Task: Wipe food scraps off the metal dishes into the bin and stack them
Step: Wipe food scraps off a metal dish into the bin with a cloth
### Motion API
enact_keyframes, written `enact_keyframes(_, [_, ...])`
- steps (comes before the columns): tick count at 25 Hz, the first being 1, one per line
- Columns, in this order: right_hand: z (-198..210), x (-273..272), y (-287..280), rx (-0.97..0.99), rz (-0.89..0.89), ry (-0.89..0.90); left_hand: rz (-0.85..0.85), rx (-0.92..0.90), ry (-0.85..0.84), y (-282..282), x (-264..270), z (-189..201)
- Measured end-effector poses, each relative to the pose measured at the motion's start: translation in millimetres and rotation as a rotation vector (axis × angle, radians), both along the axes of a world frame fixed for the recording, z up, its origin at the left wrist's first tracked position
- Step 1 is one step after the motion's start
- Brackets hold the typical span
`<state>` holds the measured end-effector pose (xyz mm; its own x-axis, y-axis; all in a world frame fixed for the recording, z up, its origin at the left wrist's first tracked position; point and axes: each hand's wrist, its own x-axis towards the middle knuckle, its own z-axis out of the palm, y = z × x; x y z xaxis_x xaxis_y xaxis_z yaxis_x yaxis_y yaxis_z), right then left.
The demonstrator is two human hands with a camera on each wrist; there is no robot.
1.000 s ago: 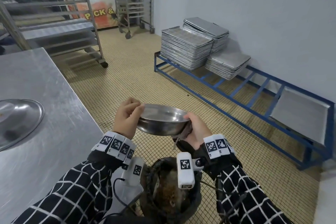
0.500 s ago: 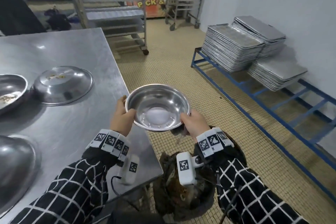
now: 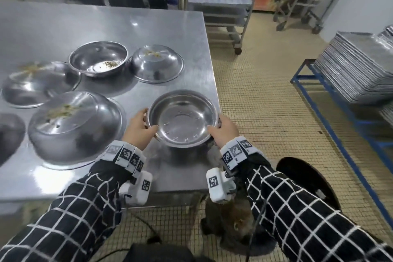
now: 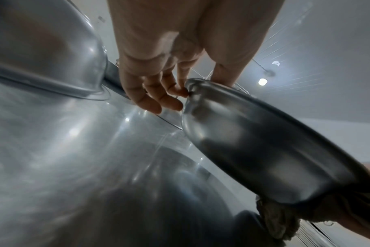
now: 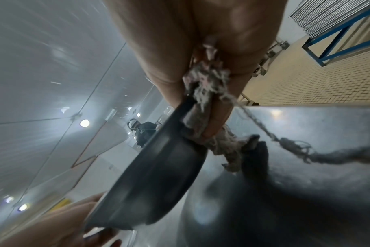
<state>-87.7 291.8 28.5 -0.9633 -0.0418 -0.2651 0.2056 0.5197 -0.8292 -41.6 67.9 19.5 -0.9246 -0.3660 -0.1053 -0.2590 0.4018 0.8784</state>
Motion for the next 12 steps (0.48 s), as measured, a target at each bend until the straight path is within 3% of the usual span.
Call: enact_keyframes(12, [-17,-4,-32,0.028,0.078,0.054,-0.103,-0.060,-0.105,-40,5,-3])
